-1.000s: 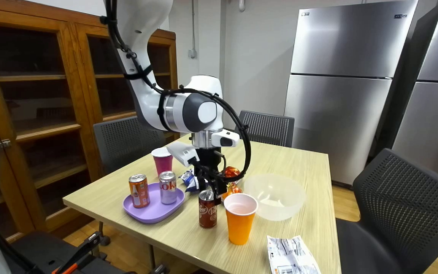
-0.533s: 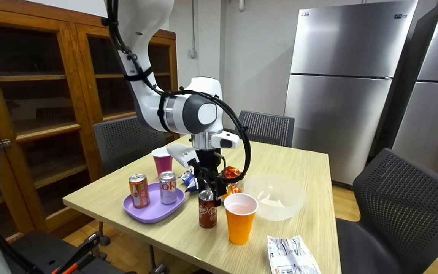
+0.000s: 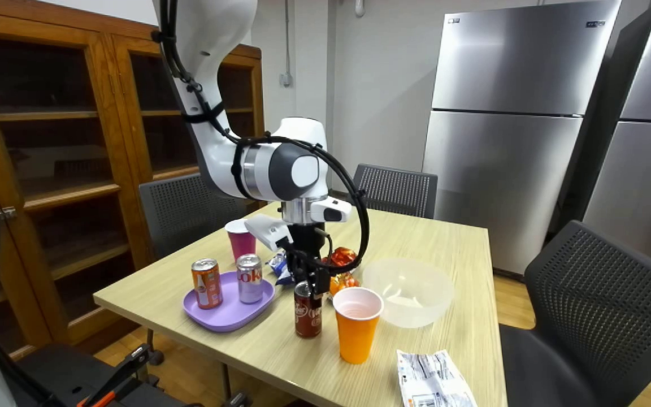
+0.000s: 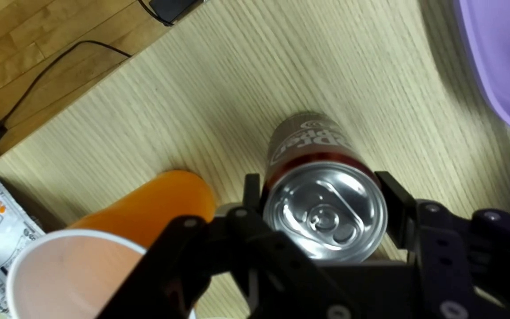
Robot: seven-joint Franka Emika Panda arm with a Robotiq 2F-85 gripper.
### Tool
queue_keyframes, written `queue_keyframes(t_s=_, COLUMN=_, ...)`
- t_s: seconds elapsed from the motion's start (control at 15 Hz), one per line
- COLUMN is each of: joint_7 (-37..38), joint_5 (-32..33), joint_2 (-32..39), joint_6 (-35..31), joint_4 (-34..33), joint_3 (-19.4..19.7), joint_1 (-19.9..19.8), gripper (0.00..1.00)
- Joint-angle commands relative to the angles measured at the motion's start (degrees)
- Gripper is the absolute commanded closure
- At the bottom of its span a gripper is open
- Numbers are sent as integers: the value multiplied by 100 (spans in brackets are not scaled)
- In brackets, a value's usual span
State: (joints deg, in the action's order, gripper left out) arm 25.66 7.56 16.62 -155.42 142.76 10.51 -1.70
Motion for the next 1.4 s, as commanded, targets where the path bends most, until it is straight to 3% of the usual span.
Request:
queue_keyframes(t_s=0.0, joint_7=-21, joint_5=-52, joint_2=-336, joint_6=-76, joint_4=275, joint_3=82, joint_1=142, gripper=61)
queue_keyframes(t_s=0.67, joint_7=-17, joint_5=721, joint_2=-1600, joint_6=-613, joint_4=1684, joint_3=192, joint_1=268, gripper=61)
queue_keyframes(t_s=0.87, joint_7=-63, joint_5=944, joint_2=-2012, joint_6=-615, joint_4=2001, joint_3=4, joint_1=147, gripper=61)
queue_keyframes(t_s=0.93, joint_7=-243, joint_5=732, joint_2=-1788, joint_6=-494, joint_4=1623, joint_3=-141, joint_1=138, gripper=61)
queue_keyframes(t_s=1.33, joint_7=-557, joint_5=524, joint_2=-2154, joint_6=-591, joint_4=1780, joint_3=-693, joint_1=235, gripper=61)
